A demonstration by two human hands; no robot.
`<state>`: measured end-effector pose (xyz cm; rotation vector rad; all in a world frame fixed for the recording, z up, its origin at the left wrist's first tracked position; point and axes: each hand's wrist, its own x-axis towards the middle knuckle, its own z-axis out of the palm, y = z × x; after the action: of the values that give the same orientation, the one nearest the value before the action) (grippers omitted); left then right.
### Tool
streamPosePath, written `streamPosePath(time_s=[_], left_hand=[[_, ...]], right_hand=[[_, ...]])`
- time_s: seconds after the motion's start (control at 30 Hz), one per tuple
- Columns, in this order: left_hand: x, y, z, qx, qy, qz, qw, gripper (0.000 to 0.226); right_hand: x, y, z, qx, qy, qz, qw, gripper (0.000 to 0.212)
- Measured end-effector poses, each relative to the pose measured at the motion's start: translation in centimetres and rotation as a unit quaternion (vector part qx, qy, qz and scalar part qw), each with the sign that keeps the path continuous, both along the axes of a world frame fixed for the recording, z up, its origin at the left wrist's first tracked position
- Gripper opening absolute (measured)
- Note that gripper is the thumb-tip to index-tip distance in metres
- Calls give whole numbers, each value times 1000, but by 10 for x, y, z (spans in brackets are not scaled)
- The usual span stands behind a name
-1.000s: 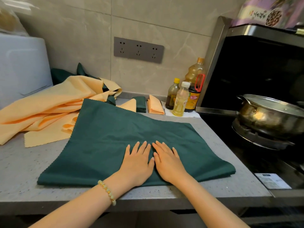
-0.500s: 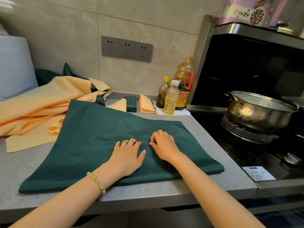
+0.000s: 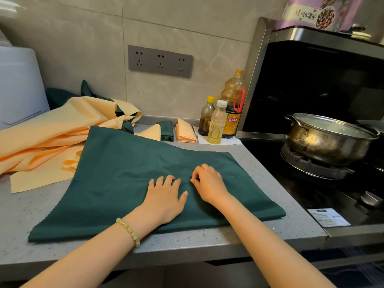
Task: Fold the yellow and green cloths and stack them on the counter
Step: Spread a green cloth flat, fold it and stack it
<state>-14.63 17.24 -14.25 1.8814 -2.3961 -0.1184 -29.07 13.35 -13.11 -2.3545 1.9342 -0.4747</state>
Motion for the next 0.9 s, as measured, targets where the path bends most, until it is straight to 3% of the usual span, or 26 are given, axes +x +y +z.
streamPosePath(time_s=[0.5, 0.7, 0.9], left_hand=[[0, 1, 3, 9, 12, 4, 1000, 54], [0, 5, -8, 7, 21, 12, 1000, 55], [1, 5, -13, 11, 22, 13, 1000, 57]], right_hand=[[7, 2, -1, -13, -12, -33, 999, 17], [24, 33, -14, 60, -28, 16, 998, 43], [5, 44, -24, 62, 7, 37, 997, 49]])
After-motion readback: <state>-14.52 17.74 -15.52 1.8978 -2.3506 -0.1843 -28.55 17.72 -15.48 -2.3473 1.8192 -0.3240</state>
